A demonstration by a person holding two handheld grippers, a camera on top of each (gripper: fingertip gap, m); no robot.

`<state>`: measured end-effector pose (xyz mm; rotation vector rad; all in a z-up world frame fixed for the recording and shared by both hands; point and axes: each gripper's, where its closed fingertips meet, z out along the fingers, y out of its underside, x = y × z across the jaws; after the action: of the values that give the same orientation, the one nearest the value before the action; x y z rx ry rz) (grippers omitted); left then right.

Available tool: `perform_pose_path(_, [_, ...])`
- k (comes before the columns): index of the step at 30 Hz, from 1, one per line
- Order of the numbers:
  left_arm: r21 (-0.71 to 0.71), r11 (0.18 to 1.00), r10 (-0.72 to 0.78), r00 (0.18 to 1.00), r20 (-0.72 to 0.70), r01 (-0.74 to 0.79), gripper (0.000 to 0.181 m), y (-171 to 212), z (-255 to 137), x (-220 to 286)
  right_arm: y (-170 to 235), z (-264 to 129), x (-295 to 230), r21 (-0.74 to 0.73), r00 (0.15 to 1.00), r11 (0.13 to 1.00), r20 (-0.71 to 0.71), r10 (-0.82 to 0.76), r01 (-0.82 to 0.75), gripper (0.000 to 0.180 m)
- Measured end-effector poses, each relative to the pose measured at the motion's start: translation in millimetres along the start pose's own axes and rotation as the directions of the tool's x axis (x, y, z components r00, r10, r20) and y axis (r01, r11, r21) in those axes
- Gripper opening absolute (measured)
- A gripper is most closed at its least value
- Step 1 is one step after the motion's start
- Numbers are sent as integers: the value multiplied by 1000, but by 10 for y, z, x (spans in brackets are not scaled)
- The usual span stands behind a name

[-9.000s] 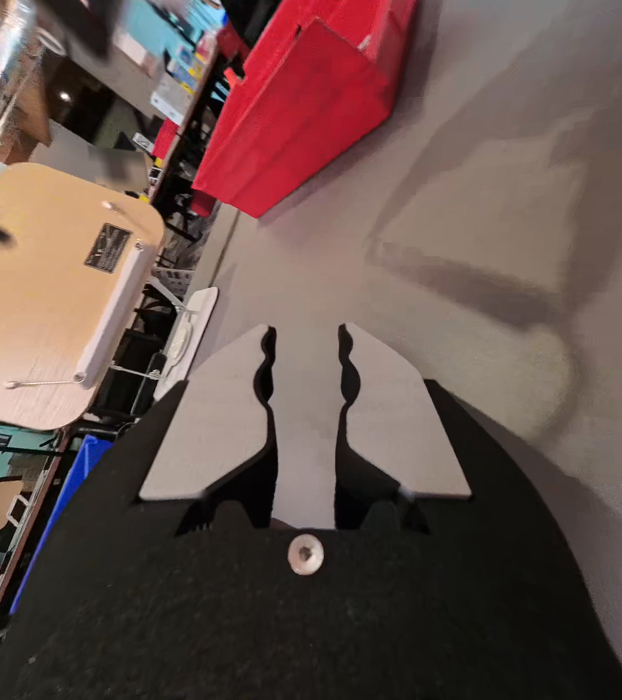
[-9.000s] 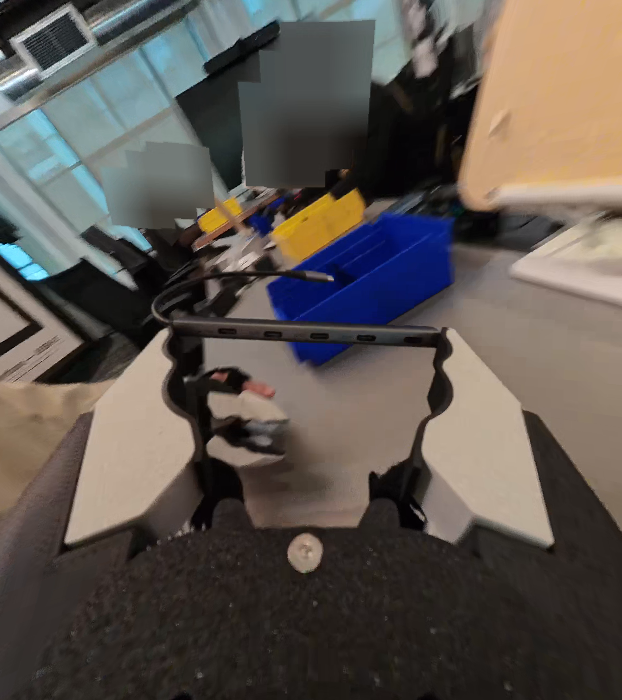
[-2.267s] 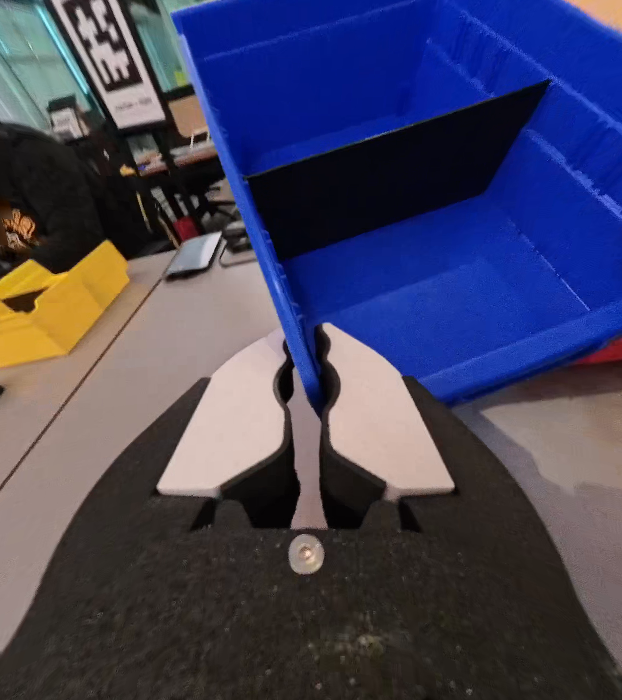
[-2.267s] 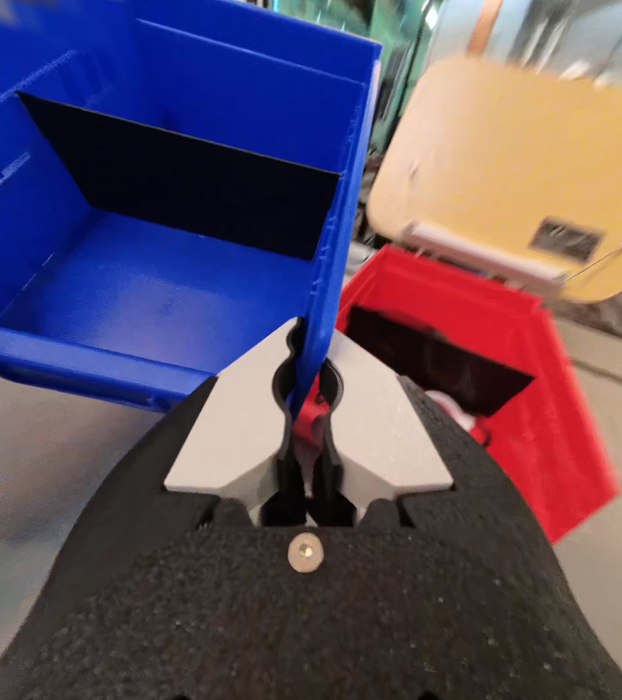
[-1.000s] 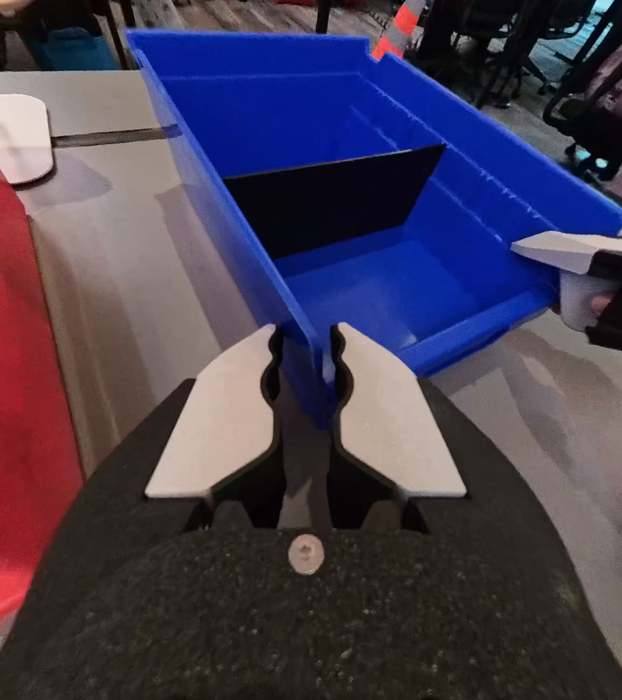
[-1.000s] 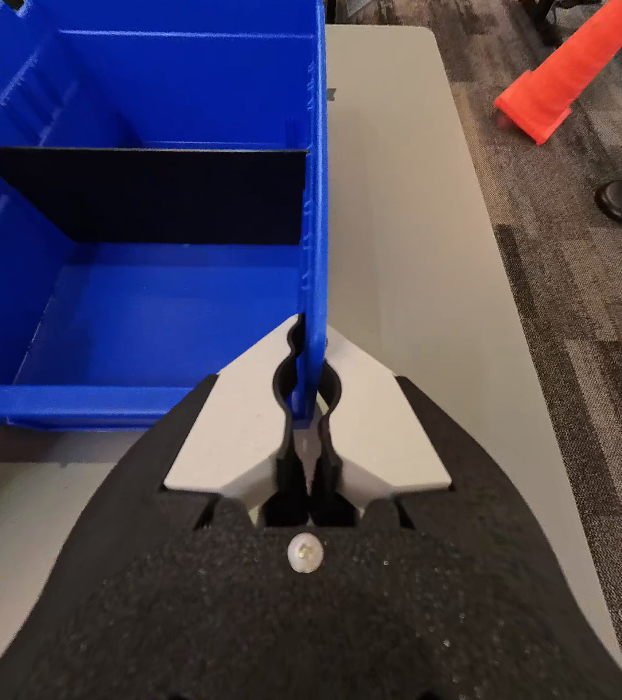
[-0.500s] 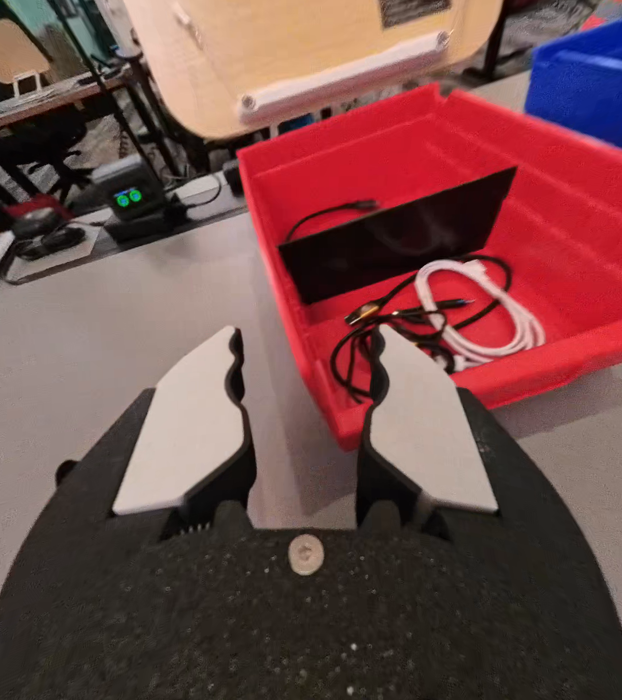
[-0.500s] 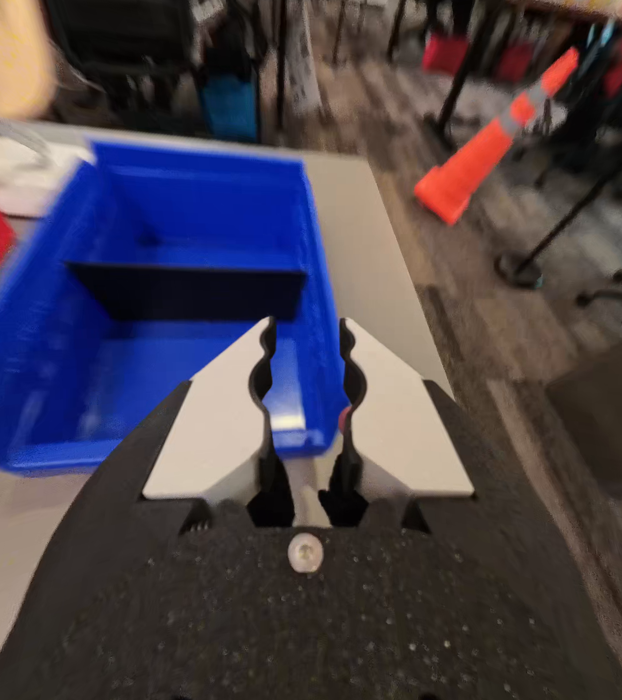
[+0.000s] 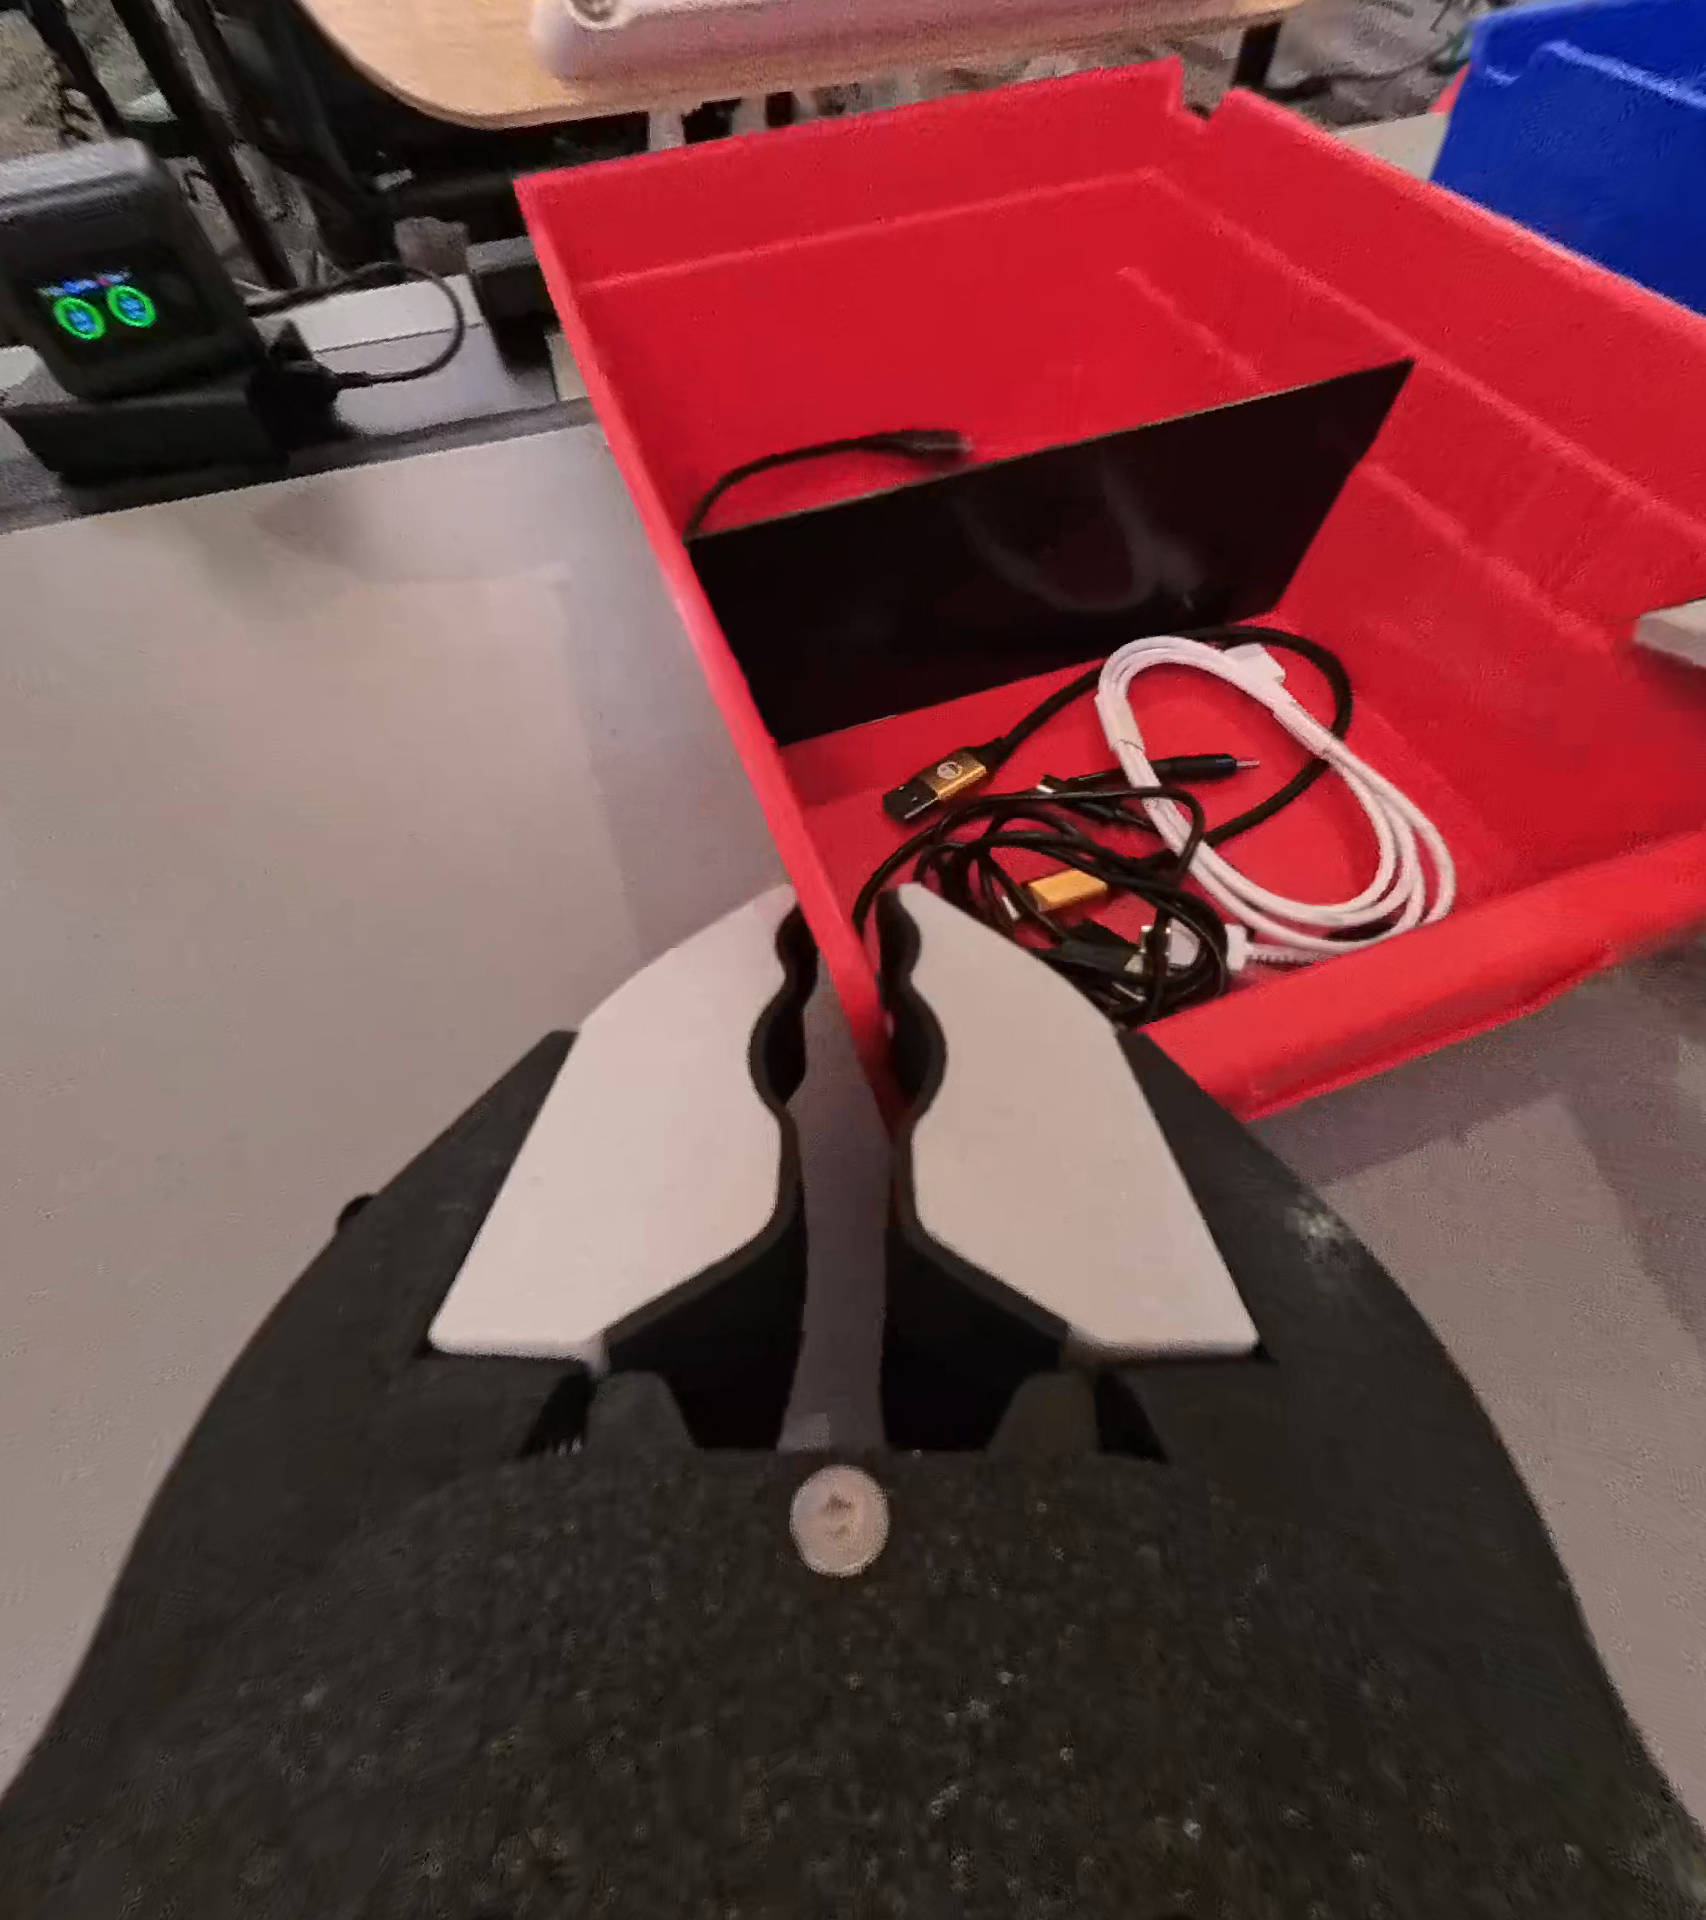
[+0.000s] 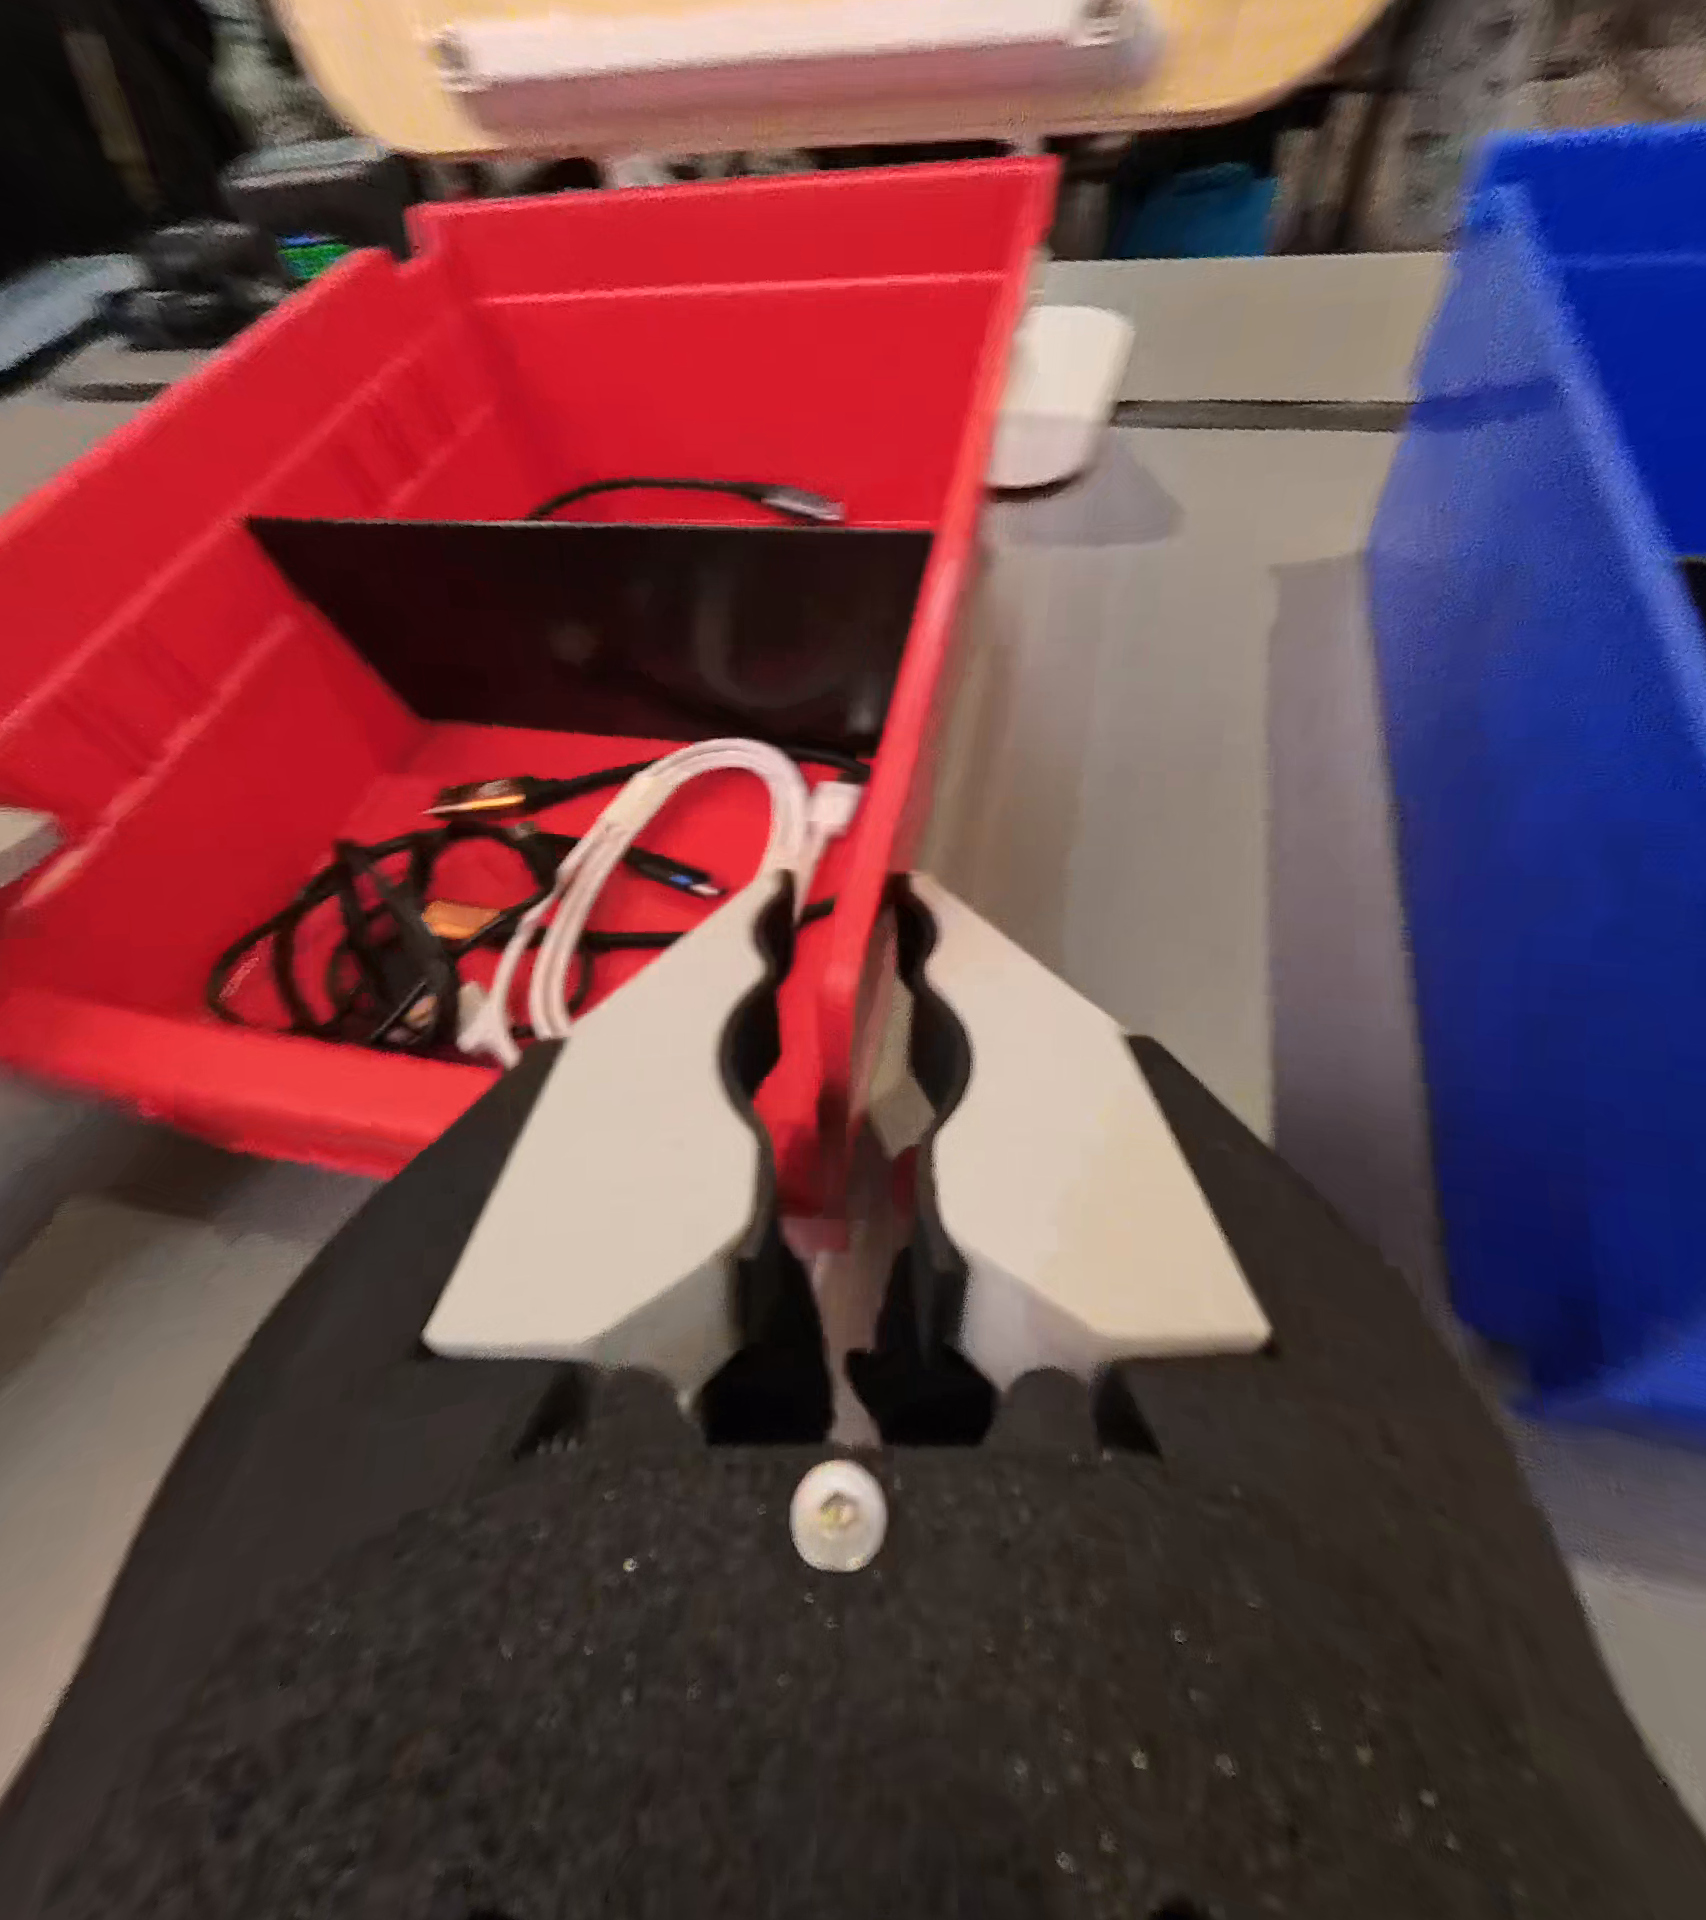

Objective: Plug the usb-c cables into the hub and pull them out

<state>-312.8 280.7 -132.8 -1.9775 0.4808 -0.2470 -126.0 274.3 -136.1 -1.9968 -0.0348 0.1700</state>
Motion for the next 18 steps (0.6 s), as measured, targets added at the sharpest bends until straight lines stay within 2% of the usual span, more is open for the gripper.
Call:
perform_pose_path(1, [-13, 1000, 18, 1000, 16, -18, 9, 3, -2, -50, -11, -22, 32, -12, 997, 1000, -72, -3, 3, 5])
perform_pose_path(3, [-42, 998, 55, 996, 67, -52, 7, 26, -50, -195, -32, -67, -94, -15, 991, 999, -127, -46, 45, 3])
perform_pose_path(5, [-19, 1000, 24, 996, 85, -22, 5, 8, -135, -399, -64, -100, -297, 12, 986, 998, -155, -65, 68, 4])
perform_pose_path(9, [-2, 1000, -12, 990, 142, 13, 4, -64, -368, -961, -146, -13, -862, 22, 987, 995, -125, -99, 102, 4])
perform_pose_path(14, [-1, 999, -34, 972, 233, 36, 4, 34, -590, -1702, -260, 251, -1596, 20, 987, 990, -80, -137, 139, 5])
perform_pose_path(18, [-17, 999, -33, 971, 238, 38, 4, 169, -687, -2170, -202, 445, -2095, 5, 988, 990, -59, -141, 141, 5])
